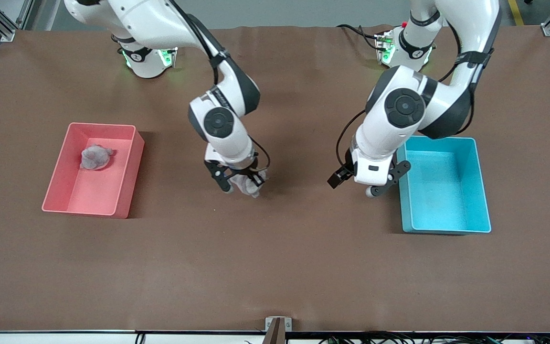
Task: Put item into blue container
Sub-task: 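Carry the plush to mid-table with the right gripper while the left gripper approaches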
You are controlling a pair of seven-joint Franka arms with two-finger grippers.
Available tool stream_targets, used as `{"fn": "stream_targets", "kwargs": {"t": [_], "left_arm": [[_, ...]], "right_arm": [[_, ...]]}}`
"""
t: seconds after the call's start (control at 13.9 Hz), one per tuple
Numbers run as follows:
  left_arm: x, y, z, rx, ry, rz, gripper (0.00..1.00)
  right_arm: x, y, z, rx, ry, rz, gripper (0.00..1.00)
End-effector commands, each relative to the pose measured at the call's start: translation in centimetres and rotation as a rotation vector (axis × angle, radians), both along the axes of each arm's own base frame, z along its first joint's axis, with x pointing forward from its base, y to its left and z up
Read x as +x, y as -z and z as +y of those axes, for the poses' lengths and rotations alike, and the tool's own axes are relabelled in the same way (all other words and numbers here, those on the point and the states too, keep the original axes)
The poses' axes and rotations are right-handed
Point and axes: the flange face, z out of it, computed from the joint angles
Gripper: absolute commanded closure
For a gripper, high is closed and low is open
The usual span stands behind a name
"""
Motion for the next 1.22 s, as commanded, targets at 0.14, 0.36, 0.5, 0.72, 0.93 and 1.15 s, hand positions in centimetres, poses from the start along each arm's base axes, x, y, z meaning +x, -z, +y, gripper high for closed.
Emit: {"fn": "stream_targets", "kwargs": {"t": [0.14, 0.36, 0.5, 0.72, 0.93, 1.15], "left_arm": [[-1.6, 3.4, -2.5, -0.026, -0.119, 0.003, 0.00], [-1.9, 5.2, -4.2, -0.047, -0.213, 0.001, 0.00], [-2.3, 6.9, -5.1, -0.046, -0.240, 0.015, 0.00], [-3.1, 9.4, -7.1, -0.064, -0.242, 0.016, 0.00], [-3.3, 11.0, -9.1, -0.128, -0.325, -0.021, 0.00], [-2.6, 12.4, -10.6, -0.218, -0.395, -0.077, 0.00]], "right_arm": [[0.9, 3.1, 2.6, 0.053, 0.095, -0.056, 0.81], [1.1, 2.6, 2.6, 0.058, 0.091, -0.060, 0.00], [1.6, 1.8, 2.3, 0.051, 0.079, -0.065, 0.00], [2.9, -1.0, 0.9, 0.012, -0.024, -0.021, 0.00], [5.2, -6.0, -4.7, -0.028, -0.183, 0.045, 0.00], [5.7, -10.0, -13.8, -0.047, -0.383, 0.124, 0.00]]}}
